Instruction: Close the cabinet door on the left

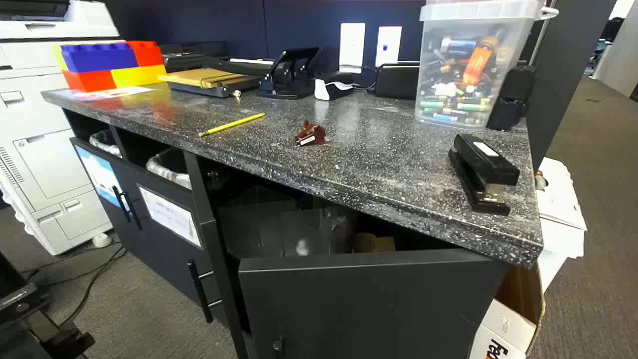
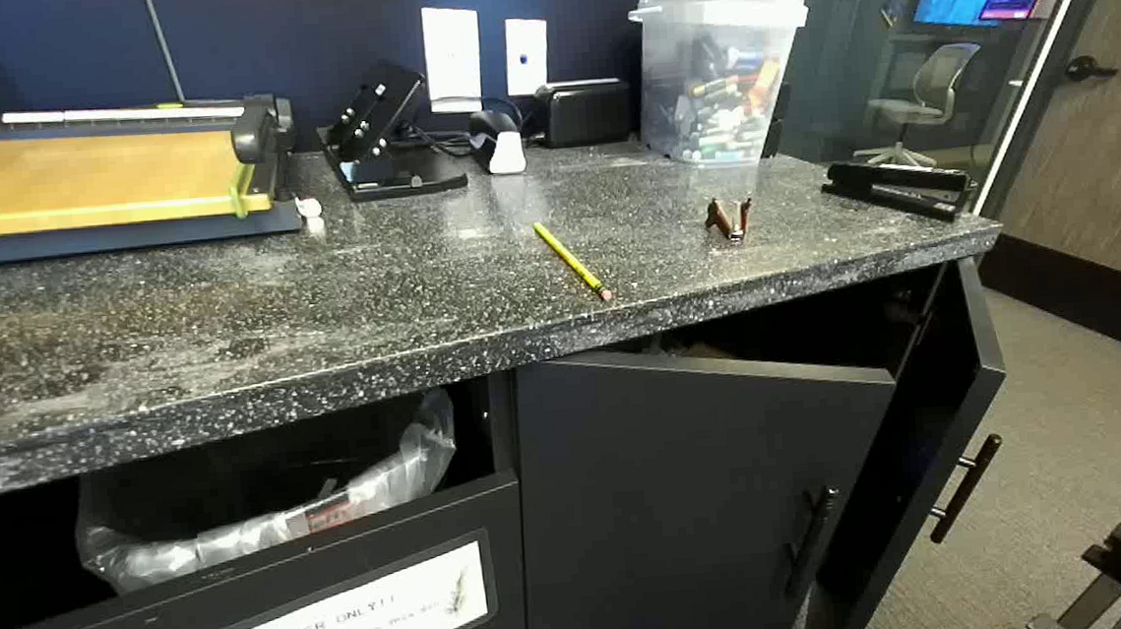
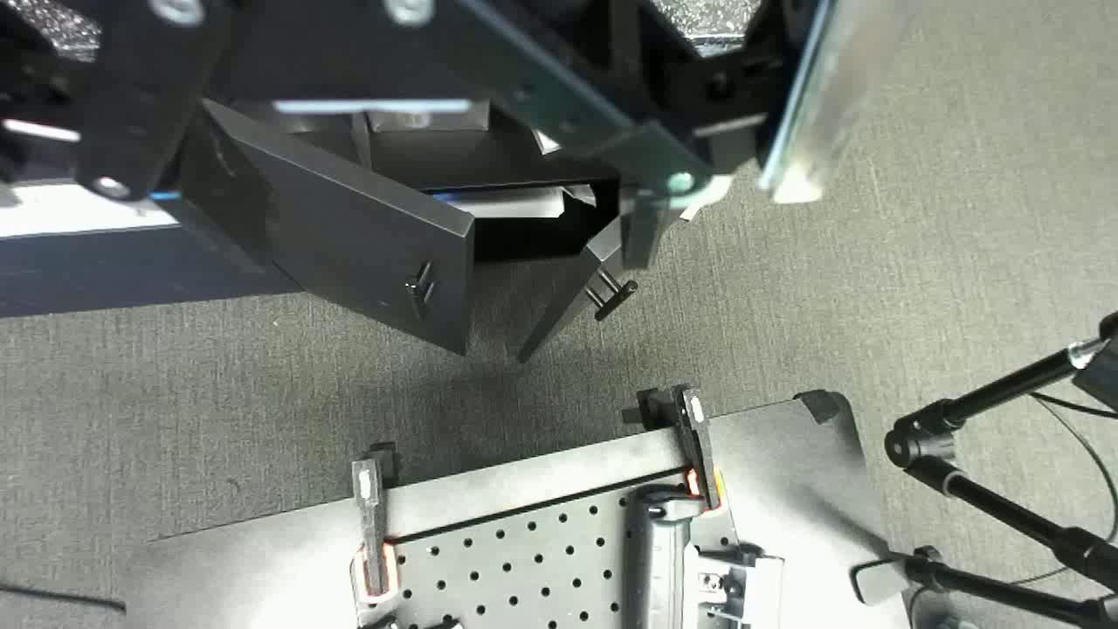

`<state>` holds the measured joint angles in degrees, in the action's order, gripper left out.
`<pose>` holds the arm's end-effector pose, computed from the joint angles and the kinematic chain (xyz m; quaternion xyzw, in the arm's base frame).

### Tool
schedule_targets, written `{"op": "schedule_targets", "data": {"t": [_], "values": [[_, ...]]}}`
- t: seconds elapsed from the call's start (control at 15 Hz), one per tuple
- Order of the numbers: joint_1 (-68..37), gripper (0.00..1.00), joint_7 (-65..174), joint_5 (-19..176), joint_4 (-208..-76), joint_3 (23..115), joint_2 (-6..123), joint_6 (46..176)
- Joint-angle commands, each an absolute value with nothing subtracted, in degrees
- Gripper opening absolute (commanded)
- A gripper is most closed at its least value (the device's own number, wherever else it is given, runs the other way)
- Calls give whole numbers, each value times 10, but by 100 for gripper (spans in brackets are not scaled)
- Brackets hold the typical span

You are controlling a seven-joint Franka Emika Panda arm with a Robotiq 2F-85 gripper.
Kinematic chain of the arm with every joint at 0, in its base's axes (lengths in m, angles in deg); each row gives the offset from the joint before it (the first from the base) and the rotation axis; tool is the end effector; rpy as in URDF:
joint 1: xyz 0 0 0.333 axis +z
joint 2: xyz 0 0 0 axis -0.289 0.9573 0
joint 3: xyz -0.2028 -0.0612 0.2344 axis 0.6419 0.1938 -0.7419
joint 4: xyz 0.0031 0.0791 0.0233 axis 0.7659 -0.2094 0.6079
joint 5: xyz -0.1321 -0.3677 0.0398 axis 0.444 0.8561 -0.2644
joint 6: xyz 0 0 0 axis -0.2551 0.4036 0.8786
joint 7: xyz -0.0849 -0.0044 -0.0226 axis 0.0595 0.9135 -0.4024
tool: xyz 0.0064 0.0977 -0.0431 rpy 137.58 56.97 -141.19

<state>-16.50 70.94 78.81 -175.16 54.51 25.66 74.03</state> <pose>0.4382 0.0829 0.4882 0.9897 -0.0863 -0.0812 0.0806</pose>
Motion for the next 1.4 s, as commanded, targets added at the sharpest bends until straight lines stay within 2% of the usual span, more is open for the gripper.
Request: {"op": "schedule_targets", "data": {"t": [0.0,0.4,0.87,1.33], "values": [[-155,100,712,790,-1751,554,257,739],[-156,100,755,776,-1764,554,314,795],[-144,100,839,743,-1823,559,447,989],[-101,100,912,749,-1795,597,625,1159]]}}
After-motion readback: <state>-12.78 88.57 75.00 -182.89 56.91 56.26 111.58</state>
